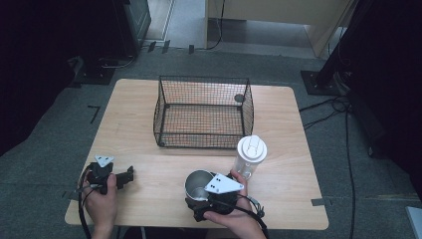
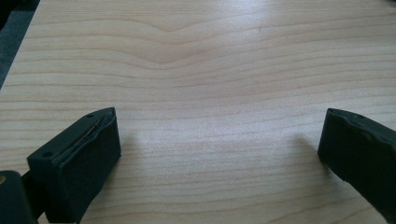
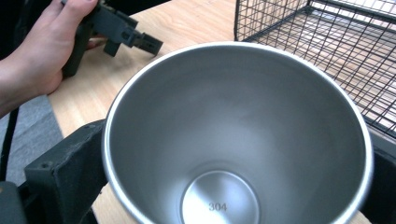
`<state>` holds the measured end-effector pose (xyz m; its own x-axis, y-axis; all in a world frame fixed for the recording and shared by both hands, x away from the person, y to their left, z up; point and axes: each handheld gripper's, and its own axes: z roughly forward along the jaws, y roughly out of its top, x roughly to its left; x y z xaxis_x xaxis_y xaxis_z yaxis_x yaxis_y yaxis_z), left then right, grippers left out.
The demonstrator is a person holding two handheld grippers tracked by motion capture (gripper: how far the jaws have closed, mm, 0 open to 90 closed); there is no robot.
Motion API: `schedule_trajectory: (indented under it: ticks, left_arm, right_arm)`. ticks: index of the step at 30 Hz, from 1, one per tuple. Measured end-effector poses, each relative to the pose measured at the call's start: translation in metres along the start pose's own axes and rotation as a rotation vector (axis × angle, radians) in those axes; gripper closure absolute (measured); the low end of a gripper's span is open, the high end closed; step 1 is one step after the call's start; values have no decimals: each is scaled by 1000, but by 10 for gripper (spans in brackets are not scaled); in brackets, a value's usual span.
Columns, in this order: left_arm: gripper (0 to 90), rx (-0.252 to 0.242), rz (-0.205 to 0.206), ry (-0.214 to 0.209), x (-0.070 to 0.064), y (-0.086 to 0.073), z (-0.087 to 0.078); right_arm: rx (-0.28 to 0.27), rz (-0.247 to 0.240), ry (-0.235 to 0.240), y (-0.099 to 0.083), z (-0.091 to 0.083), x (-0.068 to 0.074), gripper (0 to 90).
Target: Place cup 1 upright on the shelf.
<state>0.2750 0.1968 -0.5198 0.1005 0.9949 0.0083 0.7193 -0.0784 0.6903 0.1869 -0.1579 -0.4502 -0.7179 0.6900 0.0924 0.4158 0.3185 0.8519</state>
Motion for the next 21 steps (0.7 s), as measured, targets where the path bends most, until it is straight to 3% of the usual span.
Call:
schedule_trajectory:
  ticks: [10,16,21]
  left_arm:
    - [0,0,0,0,0,0,0]
    - [0,0,0,0,0,0,0]
    - [0,0,0,0,0,0,0]
  right_arm:
    - [-12,-2,-97,7,10,8,61]
    - [-2,1,-102,8,10,8,68]
    - [-11,30,-117,9,12,6,69]
